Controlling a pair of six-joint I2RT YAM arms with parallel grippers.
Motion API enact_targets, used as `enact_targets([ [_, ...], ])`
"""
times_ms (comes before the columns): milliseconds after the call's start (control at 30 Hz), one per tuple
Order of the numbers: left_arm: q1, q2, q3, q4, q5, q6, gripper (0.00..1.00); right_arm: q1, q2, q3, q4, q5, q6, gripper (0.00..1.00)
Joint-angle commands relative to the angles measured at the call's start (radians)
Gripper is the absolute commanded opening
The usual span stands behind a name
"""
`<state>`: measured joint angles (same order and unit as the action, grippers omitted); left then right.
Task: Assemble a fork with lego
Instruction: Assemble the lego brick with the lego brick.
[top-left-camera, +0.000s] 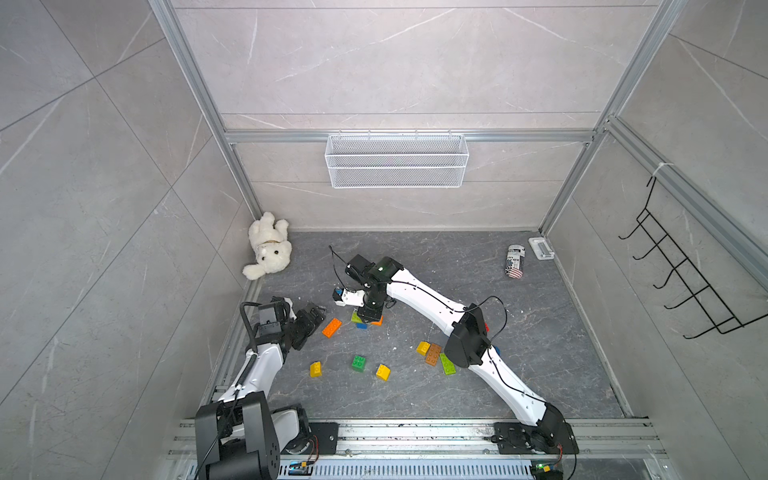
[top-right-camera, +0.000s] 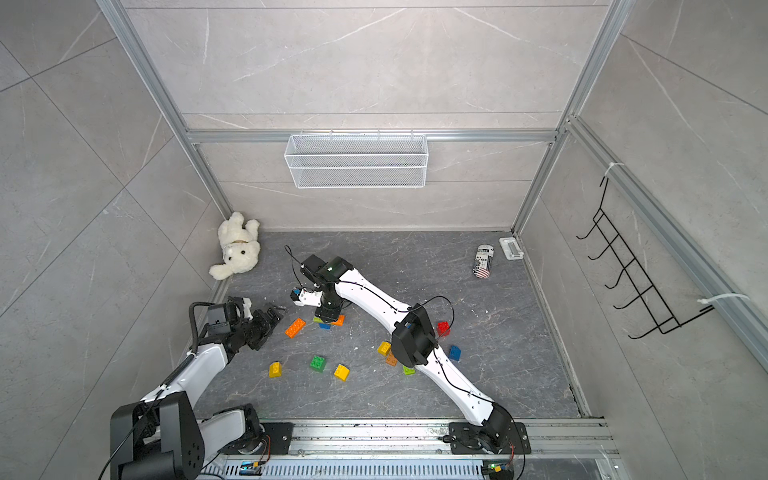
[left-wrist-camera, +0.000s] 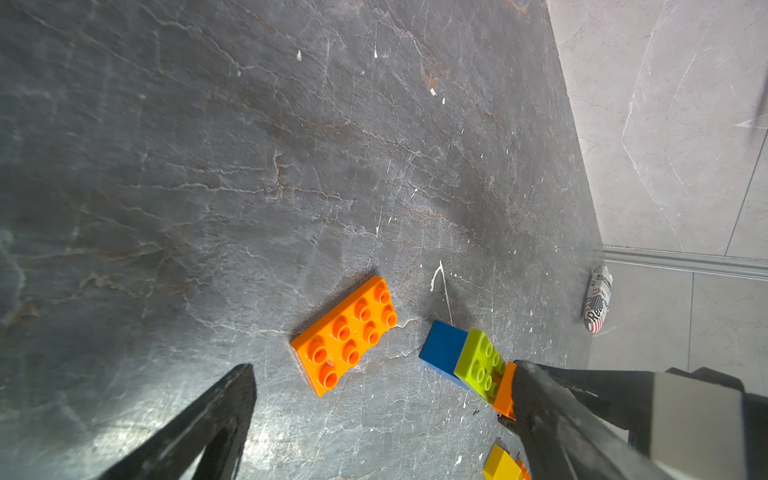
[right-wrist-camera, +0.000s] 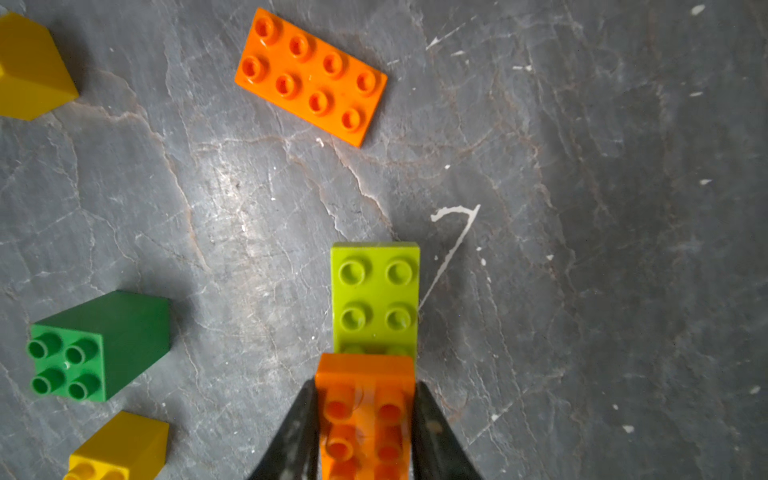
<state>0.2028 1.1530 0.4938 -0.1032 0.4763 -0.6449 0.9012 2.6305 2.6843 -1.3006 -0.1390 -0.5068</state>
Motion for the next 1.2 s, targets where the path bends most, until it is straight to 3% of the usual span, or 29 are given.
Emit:
enact_targets([
  [0,0.001,0.007,0.008,0.029,0.032,-0.01,0.98,0.005,0.021,0.031,-0.006,-0.017,0.022,0.31],
  [367,-0.058,0.12,0.021,0.188,0.282,-0.077,0.82,-0.039,-0.056,0.044,-0.04,-0.031,0.045,0.3],
  [567,-0.142,0.221,0.059,0.226,0.3,-0.087,0.7,-0.068,-0.162,-0.141,0.034,-0.07,0.055,0.3],
  [667,-0.184,0.264,0.07,0.281,0.303,-0.105,0.69,-0.072,-0.22,-0.25,0.114,-0.104,0.047,0.3],
  [1000,-0.24,0.39,0.117,0.288,0.284,-0.086,0.61,-0.072,-0.131,-0.106,0.049,-0.115,0.042,0.3],
  [1167,-0.243,0.402,0.107,0.311,0.305,-0.087,0.56,-0.073,-0.135,-0.131,0.06,-0.118,0.042,0.3],
])
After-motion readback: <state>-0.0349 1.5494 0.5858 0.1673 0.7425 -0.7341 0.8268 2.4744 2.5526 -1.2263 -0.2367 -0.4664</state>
